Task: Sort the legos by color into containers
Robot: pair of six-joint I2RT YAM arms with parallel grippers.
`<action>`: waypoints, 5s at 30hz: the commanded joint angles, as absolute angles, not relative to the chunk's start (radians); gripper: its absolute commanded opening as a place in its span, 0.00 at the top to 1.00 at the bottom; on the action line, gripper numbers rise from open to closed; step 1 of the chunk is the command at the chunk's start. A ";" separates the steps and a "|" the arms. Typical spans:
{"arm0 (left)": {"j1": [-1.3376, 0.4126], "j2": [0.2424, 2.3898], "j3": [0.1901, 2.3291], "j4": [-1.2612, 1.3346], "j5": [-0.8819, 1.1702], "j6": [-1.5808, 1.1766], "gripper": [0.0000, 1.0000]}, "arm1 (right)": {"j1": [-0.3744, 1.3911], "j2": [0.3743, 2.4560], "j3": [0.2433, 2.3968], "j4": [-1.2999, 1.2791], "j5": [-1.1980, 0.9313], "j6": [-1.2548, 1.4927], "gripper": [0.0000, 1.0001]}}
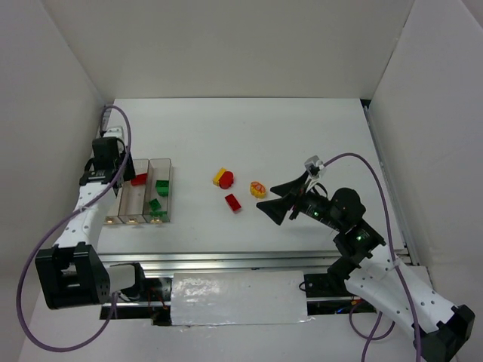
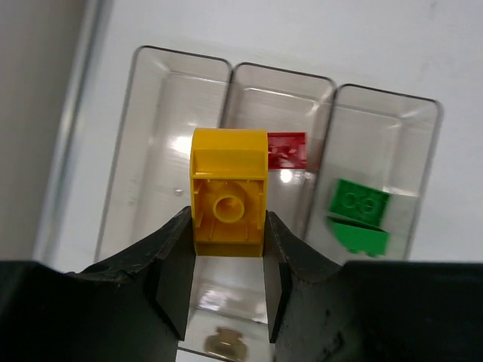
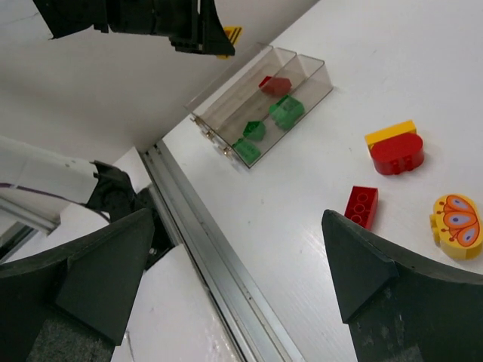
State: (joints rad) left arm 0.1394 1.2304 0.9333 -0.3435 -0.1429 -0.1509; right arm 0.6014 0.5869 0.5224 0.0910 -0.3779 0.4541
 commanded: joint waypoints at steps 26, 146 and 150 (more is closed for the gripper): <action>0.304 1.397 0.838 -0.097 -0.302 -0.129 0.01 | 0.597 0.656 0.495 0.189 -0.520 0.463 0.00; -0.471 0.931 0.897 -0.282 0.257 -0.813 1.00 | 0.983 1.247 0.964 0.072 -0.028 0.342 0.01; -0.437 0.995 1.040 -0.507 -0.118 -0.631 1.00 | 0.953 1.192 0.890 0.104 -0.002 0.383 0.00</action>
State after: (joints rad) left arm -0.4644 0.9688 0.9340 -0.3721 0.1619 -0.7883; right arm 0.9722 1.2427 0.9173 0.0479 -0.0372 0.3550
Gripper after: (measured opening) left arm 0.483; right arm 0.994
